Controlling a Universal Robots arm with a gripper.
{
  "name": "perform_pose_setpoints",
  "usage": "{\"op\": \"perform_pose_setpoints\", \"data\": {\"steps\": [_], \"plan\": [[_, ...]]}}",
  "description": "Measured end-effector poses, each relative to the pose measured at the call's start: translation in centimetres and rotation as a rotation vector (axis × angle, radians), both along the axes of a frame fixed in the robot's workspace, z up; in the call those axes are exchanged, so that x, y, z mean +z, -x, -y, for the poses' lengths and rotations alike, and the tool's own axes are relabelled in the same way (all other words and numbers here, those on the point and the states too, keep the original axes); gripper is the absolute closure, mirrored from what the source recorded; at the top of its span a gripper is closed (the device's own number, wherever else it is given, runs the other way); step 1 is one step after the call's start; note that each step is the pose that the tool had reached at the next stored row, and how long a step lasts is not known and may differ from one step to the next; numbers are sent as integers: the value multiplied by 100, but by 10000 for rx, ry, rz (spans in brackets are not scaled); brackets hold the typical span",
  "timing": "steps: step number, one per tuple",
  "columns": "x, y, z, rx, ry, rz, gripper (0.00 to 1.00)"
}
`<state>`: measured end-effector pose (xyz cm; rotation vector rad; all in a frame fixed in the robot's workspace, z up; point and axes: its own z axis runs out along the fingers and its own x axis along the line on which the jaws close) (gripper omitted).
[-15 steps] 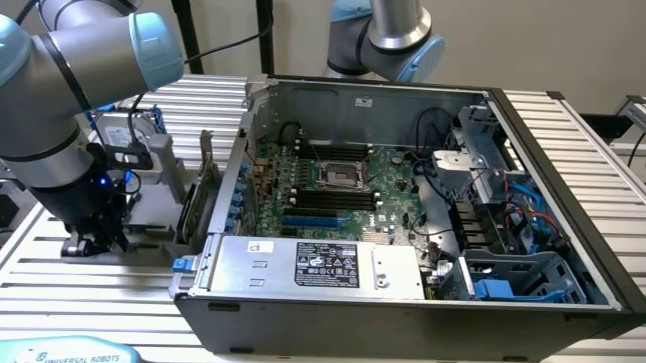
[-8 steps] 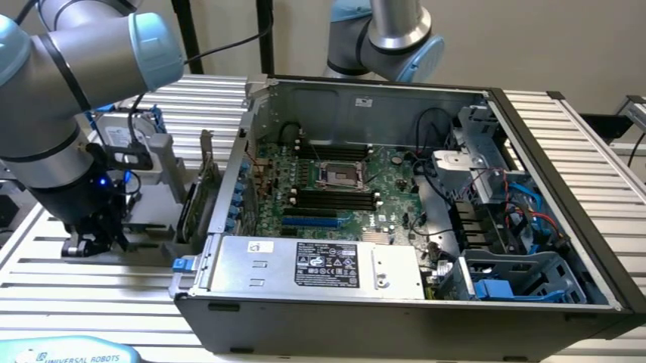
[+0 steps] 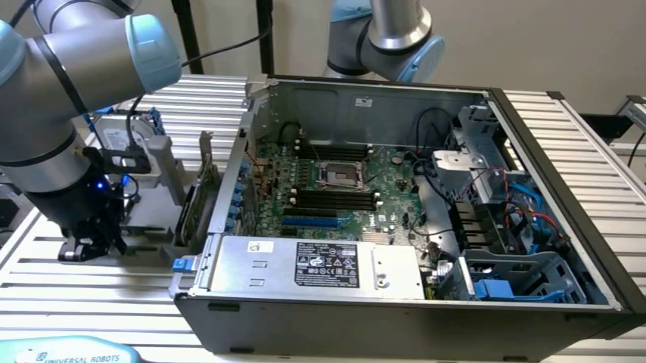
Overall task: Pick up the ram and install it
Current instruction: 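Pick up the ram and move it above insertion slot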
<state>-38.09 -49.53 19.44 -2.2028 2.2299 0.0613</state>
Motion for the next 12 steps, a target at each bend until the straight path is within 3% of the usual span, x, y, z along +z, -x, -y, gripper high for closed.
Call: {"op": "perform_pose_setpoints", "data": {"steps": [12], "plan": [[33,0,2,0,-7,1,87]]}}
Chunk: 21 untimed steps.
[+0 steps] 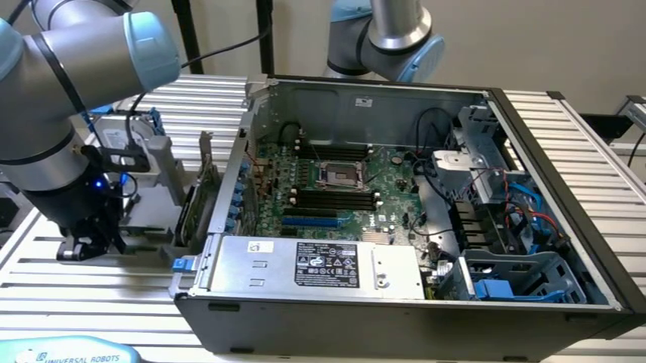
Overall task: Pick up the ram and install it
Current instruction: 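Pick up the ram and move it above insertion slot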
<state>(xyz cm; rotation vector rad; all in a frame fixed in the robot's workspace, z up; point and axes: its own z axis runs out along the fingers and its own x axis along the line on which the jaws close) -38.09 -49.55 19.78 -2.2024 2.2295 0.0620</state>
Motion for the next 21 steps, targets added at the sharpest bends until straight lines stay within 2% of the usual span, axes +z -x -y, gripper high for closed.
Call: {"op": "perform_pose_setpoints", "data": {"steps": [5,9,21], "plan": [[79,-2,0,1,-19,1,87],[180,-5,0,0,-45,-3,87],[641,-25,0,0,-103,-13,87]]}}
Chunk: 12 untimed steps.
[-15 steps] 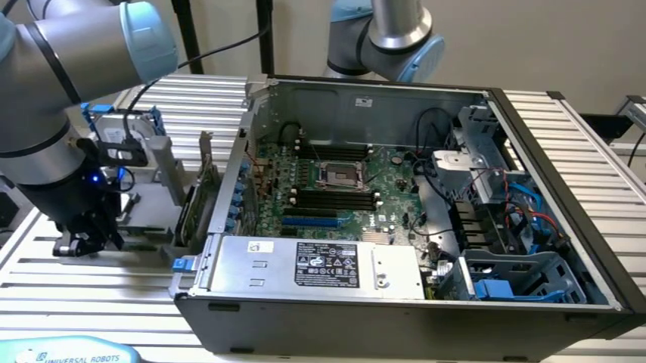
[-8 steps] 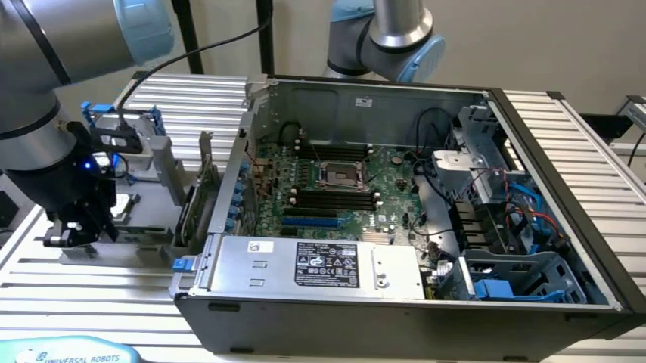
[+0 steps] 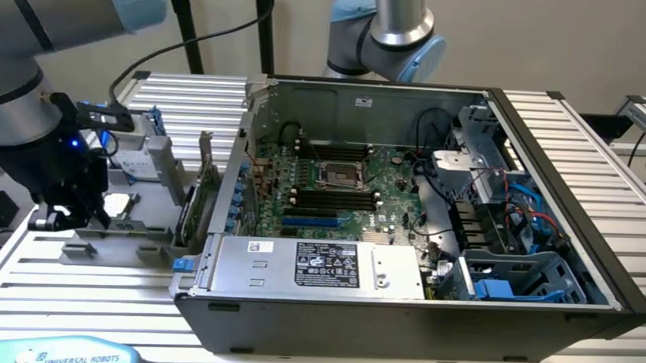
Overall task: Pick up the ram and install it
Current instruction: 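Pick up the ram and move it above insertion slot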
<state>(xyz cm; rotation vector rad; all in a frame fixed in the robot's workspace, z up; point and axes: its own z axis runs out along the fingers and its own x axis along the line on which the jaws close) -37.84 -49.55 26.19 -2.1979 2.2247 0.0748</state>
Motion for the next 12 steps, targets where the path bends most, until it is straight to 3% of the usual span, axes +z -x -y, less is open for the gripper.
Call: {"op": "perform_pose_setpoints", "data": {"steps": [7,12], "plan": [[315,-72,0,0,-15,-3,87],[541,-216,0,0,-32,-2,87]]}}
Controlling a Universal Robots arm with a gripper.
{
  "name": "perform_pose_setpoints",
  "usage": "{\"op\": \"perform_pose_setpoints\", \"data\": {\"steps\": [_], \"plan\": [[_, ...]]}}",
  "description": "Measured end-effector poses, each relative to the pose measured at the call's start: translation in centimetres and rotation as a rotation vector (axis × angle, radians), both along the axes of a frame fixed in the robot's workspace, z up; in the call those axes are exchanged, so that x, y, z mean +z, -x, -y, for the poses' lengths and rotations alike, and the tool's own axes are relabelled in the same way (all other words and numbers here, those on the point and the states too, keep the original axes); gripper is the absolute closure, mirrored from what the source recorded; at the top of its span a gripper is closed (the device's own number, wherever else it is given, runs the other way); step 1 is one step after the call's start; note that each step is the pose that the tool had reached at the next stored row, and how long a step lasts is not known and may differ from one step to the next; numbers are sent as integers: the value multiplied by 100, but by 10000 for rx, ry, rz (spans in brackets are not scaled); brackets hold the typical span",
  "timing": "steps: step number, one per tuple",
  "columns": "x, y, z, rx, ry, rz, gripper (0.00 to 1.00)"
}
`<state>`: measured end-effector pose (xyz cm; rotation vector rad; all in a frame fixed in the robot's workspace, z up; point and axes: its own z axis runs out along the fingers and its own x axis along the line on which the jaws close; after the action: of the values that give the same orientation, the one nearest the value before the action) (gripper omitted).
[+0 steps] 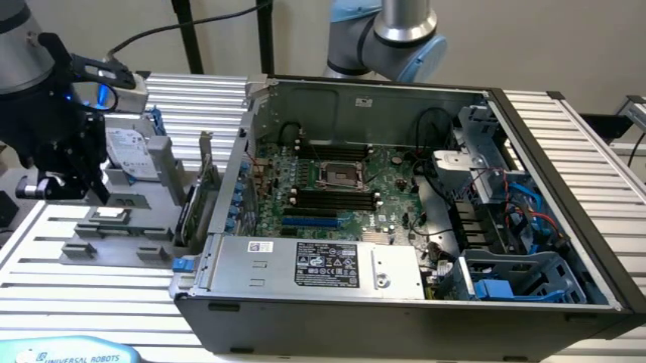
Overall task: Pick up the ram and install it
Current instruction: 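Pick up the ram and move it above insertion slot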
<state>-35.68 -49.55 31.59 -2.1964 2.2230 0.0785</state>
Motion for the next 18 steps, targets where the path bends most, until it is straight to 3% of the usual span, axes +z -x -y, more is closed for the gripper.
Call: {"op": "perform_pose_setpoints", "data": {"steps": [7,14,18], "plan": [[320,-306,1,1,-48,-4,87],[624,-623,0,1,-134,-3,87],[741,-808,0,2,-190,-6,87]]}}
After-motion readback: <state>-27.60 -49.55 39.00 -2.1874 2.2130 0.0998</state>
